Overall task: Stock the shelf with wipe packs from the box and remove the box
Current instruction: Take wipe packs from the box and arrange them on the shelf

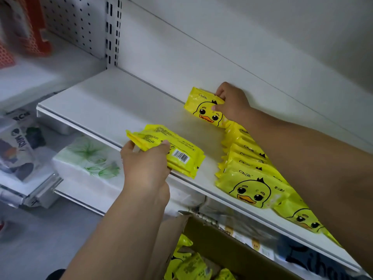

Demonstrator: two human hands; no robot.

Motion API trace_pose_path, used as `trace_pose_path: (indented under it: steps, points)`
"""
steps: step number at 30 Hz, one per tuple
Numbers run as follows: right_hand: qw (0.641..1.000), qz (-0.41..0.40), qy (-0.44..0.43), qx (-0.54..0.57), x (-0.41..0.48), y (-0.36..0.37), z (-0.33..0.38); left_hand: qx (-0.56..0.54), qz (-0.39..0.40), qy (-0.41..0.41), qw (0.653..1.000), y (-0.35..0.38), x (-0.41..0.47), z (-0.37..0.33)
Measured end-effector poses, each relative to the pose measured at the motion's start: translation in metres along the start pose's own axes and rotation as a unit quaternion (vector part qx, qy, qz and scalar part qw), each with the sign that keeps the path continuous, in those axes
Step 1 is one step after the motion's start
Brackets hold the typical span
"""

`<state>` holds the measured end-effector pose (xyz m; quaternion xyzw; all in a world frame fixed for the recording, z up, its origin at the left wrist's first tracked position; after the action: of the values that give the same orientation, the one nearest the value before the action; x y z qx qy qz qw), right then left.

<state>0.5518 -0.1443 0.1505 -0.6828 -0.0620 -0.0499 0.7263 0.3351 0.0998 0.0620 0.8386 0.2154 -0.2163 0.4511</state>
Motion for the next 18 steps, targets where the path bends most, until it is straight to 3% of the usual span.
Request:
trace_pose_path:
  steps: [7,12,15,18]
  points:
    - [0.986,-0.083,-0.064,-0.129,-0.005,-0.008,0.011,0.014,0.004,-0.025,1.0,0.004,0.001,0.02]
    - [0.979,-0.15,0.008,0.136,-0.054,-0.044,0.028,-0.003,0.036,-0.013,0.999,0.009,0.001,0.015]
    - [0.963,-0.05,0.082,0.253,-0.111,-0.049,0.038,-0.013,0.076,-0.01,0.997,0.015,-0.003,0.01]
    - [0.919,0.023,0.148,0.365,-0.175,-0.034,0.034,-0.023,0.126,-0.037,0.991,0.024,-0.012,0.013]
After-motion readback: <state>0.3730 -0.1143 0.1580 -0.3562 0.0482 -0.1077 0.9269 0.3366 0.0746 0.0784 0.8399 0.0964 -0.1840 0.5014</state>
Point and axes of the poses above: each hand's wrist, its own x-axis towards the middle knuckle, its own y-axis out of the palm, z = x × y, the point moved 8 cm from there along x, towards the middle knuckle, and after that the axes turned 11 degrees about -x, right-handed, at the moved point
